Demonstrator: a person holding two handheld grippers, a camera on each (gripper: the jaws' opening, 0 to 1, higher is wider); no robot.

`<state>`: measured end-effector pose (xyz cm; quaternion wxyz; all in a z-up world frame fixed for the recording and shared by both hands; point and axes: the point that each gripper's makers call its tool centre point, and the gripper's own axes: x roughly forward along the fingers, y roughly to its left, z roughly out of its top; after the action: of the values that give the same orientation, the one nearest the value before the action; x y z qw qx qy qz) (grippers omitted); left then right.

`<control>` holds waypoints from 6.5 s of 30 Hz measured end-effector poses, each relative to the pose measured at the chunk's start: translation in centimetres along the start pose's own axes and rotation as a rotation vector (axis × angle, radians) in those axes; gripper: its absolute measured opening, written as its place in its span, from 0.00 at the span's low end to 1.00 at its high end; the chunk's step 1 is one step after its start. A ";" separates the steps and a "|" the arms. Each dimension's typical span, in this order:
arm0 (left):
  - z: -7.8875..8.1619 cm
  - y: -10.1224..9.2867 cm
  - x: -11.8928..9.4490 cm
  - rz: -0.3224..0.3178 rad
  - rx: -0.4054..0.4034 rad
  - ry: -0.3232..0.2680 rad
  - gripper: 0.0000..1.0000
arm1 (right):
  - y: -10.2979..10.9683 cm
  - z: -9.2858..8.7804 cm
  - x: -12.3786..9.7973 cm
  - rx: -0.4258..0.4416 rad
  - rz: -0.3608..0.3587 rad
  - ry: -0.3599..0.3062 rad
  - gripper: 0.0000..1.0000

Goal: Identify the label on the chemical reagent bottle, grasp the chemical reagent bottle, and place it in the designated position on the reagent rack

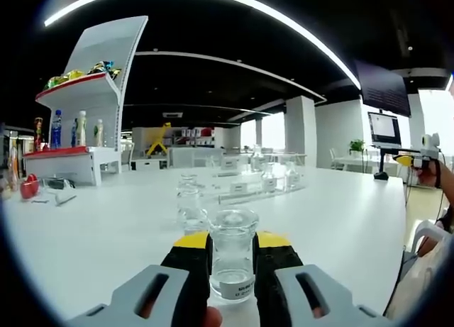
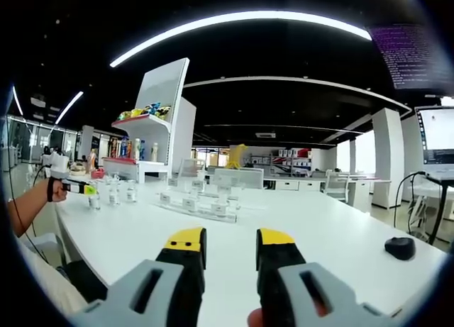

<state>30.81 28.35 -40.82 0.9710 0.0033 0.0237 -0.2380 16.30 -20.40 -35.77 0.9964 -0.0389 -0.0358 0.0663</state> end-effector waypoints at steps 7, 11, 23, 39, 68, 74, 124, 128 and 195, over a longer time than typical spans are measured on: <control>0.0 0.0 -0.1 0.018 0.001 -0.026 0.21 | -0.1 -0.6 0.0 0.015 0.001 0.004 0.27; 0.1 0.0 -0.1 0.015 -0.006 -0.034 0.21 | -0.2 -0.7 -0.1 0.011 -0.003 0.011 0.27; 0.2 -0.1 0.0 0.020 -0.013 -0.025 0.20 | -0.3 -0.7 -0.1 0.016 -0.004 0.007 0.27; 0.9 -0.5 -0.4 0.024 -0.018 -0.037 0.19 | -0.5 -0.5 -0.3 0.020 -0.009 -0.001 0.26; 3.6 -1.6 -0.9 0.050 -0.018 -0.054 0.19 | -0.1 -1.0 -0.1 0.019 0.001 0.011 0.25; 4.6 -2.1 0.2 0.039 -0.010 -0.063 0.19 | -0.1 -1.1 0.0 0.020 0.002 0.019 0.25; 10.1 -2.9 7.1 -0.053 -0.002 -0.068 0.19 | -0.1 -1.5 0.3 0.025 0.009 0.022 0.25; 10.1 -2.7 7.8 -0.052 -0.003 -0.065 0.19 | -0.1 -1.5 0.3 0.025 0.009 0.022 0.25; 15.4 -1.1 23.4 -0.095 0.061 -0.071 0.19 | -0.9 -2.2 2.7 0.071 0.008 0.061 0.25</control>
<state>51.68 16.27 -26.52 0.9583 0.0235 -0.0179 -0.2842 19.22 -21.13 -37.68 0.9975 -0.0058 -0.0028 0.0701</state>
